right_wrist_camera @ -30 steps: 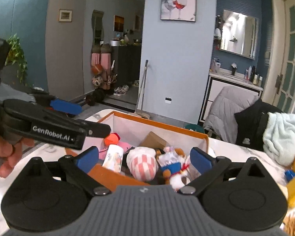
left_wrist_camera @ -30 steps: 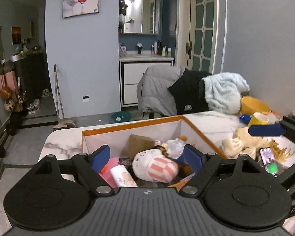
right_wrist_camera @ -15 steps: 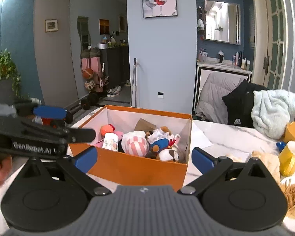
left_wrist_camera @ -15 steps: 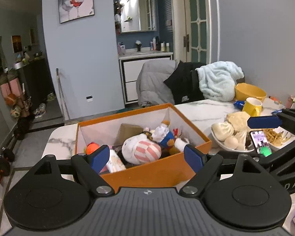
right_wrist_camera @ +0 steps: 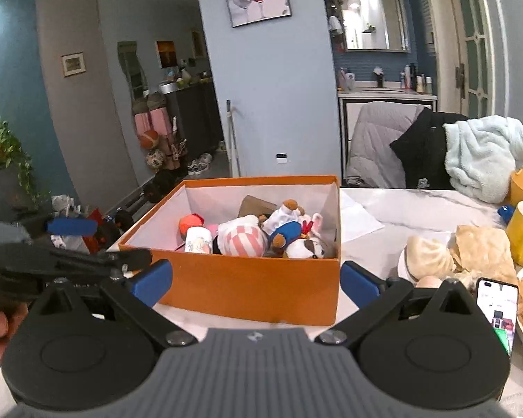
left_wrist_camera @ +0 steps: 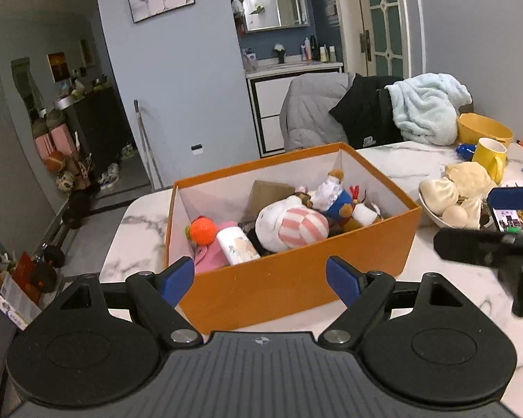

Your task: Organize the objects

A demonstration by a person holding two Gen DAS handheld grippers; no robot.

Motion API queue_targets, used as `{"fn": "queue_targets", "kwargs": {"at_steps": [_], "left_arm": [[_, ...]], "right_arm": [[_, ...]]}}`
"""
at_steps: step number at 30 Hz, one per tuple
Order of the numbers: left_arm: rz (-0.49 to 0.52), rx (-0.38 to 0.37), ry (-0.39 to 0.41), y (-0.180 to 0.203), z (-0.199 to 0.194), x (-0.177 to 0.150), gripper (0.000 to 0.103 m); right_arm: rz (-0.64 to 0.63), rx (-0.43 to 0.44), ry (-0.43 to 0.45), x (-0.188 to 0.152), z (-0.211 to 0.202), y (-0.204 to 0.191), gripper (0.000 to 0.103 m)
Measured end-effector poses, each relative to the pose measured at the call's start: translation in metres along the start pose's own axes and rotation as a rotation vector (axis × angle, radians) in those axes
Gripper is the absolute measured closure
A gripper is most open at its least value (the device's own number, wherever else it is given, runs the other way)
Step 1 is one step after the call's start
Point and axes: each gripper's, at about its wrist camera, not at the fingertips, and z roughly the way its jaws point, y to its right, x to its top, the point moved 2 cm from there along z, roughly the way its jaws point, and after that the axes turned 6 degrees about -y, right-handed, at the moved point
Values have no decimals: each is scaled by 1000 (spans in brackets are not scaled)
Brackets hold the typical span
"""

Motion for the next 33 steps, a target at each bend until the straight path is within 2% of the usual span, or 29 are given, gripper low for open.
{"fn": "queue_targets", "kwargs": {"at_steps": [6, 11, 17, 20, 30, 33], "left_arm": [[-19, 12, -1, 2, -8, 1, 3], [-19, 51, -7, 5, -10, 2, 2], [22, 105, 1, 13, -9, -2, 2], [38, 104, 12, 15, -12, -3, 2], [-20, 143, -15, 9, -14, -2, 2], [-27, 165, -62, 0, -9, 9, 2]], "right_arm": [[44, -12, -14, 0, 0, -1, 1], [46, -86, -22, -3, 4, -7, 1], [57, -76, -29, -3, 5, -5, 1], [63, -75, -33, -3, 6, -4, 1], [36, -77, -11, -1, 3, -13, 1], [24, -100, -49, 12, 10, -18, 1]]}}
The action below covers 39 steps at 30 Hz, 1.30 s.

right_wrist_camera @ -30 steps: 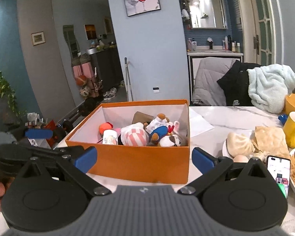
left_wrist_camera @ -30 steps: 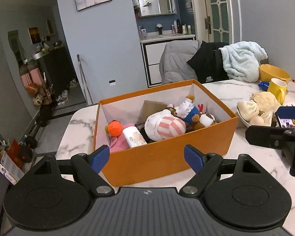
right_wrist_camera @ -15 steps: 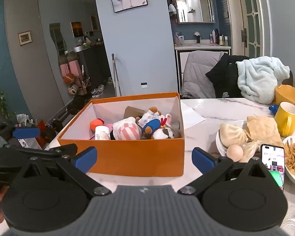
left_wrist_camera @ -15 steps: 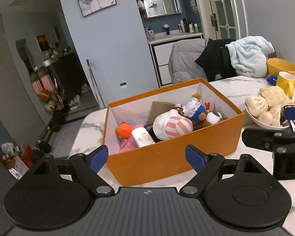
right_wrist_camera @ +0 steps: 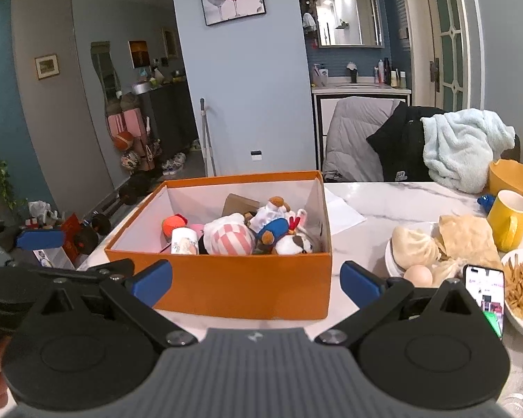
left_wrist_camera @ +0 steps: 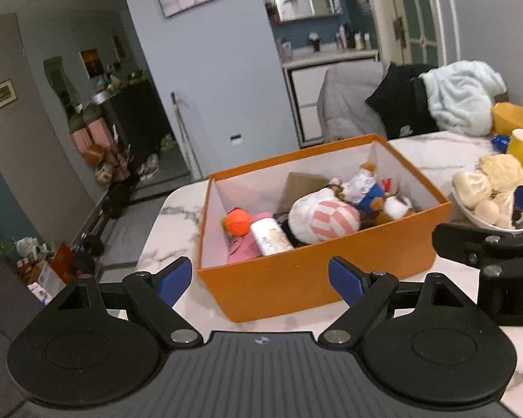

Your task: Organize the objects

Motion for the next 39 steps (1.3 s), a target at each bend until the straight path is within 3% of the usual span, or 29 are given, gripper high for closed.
{"fn": "queue_targets", "kwargs": {"at_steps": [5, 12, 18, 23, 39], "left_arm": [[-92, -13, -56, -24, 7, 29, 2], [-143, -51, -147, -42, 38, 41, 2], [-187, -96, -255, -54, 71, 33, 2], [-166, -61, -271, -59, 83, 28, 2], [-197, -110, -299, -72, 91, 31, 2]], "right_arm": [[-63, -76, -170, 36, 21, -19, 1], [-146, -176, -218, 73, 44, -39, 1], [-152, -225, -295, 75, 73, -54, 1], [-130, -241, -332, 74, 88, -62, 1], [-58, -292, -370, 69, 104, -56, 1]]}}
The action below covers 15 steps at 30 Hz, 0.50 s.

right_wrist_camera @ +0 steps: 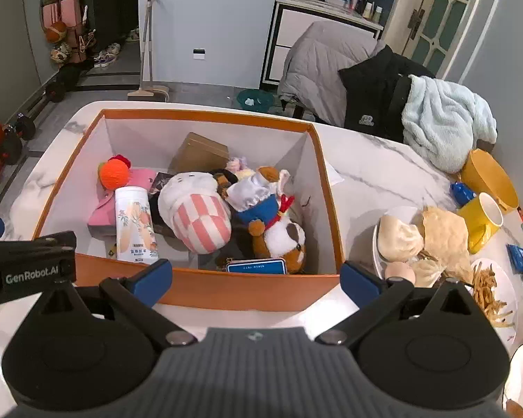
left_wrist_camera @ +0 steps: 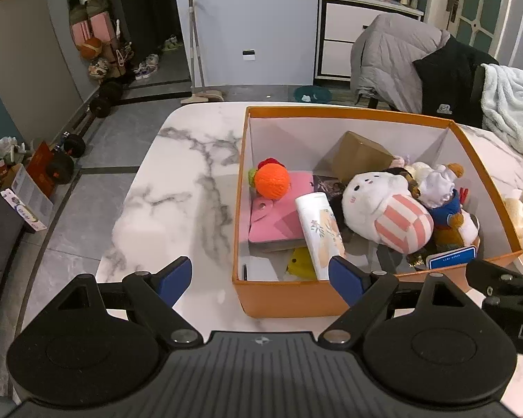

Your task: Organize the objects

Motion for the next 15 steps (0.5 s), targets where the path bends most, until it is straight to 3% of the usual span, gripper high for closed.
{"fn": "queue_targets", "kwargs": {"at_steps": [15], "left_arm": [[47, -14, 18, 10, -7, -7, 2]], "right_arm": [[6, 0, 19, 1, -15, -1, 1]]}}
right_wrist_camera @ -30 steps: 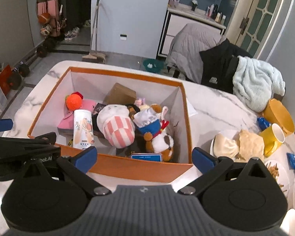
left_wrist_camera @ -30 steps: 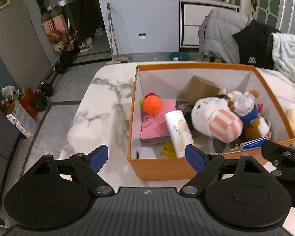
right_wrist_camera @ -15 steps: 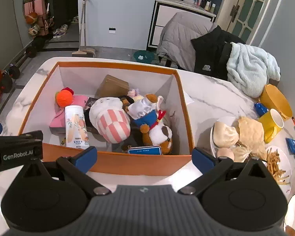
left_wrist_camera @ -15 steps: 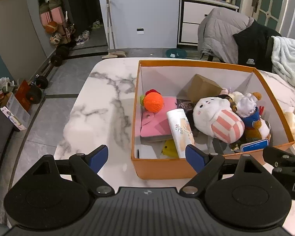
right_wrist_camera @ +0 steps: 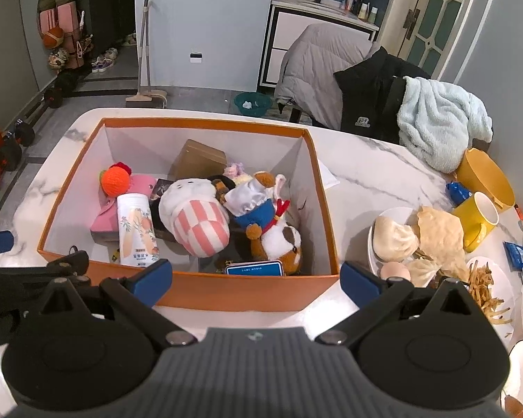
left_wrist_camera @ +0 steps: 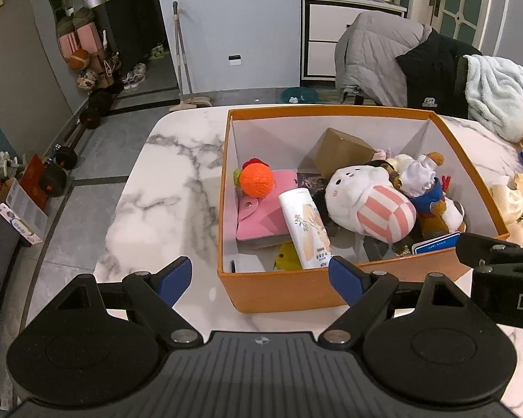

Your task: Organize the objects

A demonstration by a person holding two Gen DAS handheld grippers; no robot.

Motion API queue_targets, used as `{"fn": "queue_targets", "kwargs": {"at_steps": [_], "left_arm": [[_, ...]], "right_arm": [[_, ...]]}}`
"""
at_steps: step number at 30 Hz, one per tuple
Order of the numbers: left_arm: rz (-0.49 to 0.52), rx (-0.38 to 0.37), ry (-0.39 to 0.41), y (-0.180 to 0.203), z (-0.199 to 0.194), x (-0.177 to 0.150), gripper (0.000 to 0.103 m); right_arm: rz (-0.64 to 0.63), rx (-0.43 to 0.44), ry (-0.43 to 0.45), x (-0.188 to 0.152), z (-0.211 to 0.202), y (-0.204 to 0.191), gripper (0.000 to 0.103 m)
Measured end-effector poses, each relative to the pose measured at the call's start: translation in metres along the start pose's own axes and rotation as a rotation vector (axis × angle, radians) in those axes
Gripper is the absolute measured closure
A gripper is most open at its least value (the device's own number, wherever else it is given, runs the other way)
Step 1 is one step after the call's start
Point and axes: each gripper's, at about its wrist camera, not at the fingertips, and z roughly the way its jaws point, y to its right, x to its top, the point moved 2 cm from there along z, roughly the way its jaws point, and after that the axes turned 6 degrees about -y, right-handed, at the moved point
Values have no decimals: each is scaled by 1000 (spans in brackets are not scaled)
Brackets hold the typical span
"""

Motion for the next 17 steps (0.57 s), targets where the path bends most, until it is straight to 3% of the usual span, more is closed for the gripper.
{"fn": "queue_targets", "kwargs": {"at_steps": [17], "left_arm": [[21, 11, 18, 1, -4, -4, 2]], "right_arm": [[-12, -11, 3, -5, -7, -2, 1]]}}
